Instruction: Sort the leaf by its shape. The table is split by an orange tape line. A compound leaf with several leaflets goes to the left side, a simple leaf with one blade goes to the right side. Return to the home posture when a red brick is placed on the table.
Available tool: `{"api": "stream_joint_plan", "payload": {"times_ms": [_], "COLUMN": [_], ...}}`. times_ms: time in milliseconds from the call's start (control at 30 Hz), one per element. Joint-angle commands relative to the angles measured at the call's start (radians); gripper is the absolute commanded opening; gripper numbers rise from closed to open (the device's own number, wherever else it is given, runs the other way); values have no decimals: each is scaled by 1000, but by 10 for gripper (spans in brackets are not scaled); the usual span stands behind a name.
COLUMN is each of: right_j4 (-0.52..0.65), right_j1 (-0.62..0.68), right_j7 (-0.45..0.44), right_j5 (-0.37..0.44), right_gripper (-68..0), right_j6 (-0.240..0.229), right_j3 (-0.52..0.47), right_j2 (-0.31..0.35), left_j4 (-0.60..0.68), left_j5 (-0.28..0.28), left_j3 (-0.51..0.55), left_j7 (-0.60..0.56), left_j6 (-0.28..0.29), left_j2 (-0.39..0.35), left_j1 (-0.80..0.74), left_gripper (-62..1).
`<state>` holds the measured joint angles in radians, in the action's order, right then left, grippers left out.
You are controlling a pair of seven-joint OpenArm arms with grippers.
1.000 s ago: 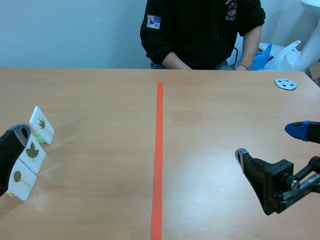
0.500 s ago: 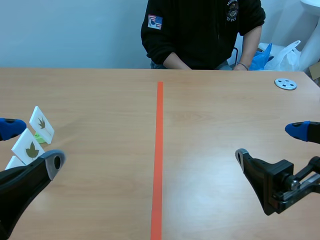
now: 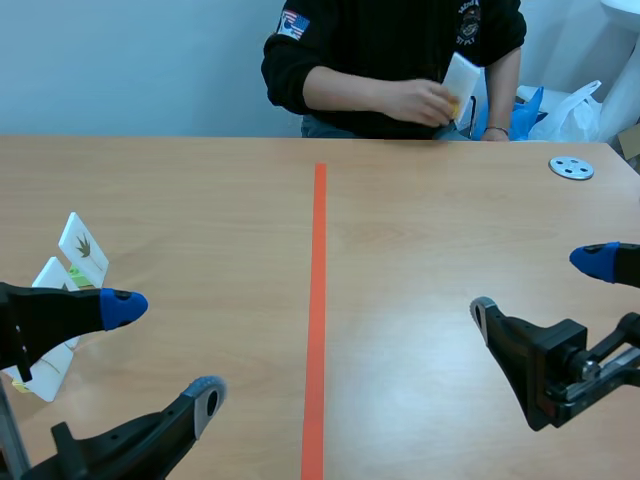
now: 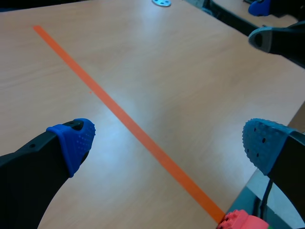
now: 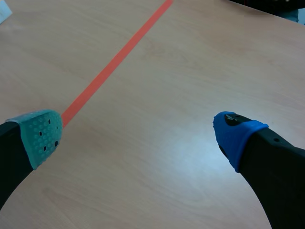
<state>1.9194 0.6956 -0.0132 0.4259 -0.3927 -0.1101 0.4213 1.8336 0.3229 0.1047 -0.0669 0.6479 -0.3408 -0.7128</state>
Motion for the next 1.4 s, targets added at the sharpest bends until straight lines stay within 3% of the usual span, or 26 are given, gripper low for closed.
{"api": "stream_joint_plan", "payload": {"times_ms": [0,1067,1367], "right_j4": [4,4,4], "right_j1": [-11,-11,-11], "right_j7": [-9,-7,1], "right_j5": [5,4,4], "right_gripper": [4,4,4], "right_j6": [0,0,0], "right_j3": [-16,-16,-16], "right_j2": [6,5,5], "left_j4": [4,-6,-129], "left_j5": [8,0,-84], "left_j3": [7,-1,-100], "left_j7": [-27,-18,-19], "left_j6": [0,-9,-26], "left_j2": [-3,-3,-3], "left_j1": [7,31,151], "left_gripper": [14,14,14]}}
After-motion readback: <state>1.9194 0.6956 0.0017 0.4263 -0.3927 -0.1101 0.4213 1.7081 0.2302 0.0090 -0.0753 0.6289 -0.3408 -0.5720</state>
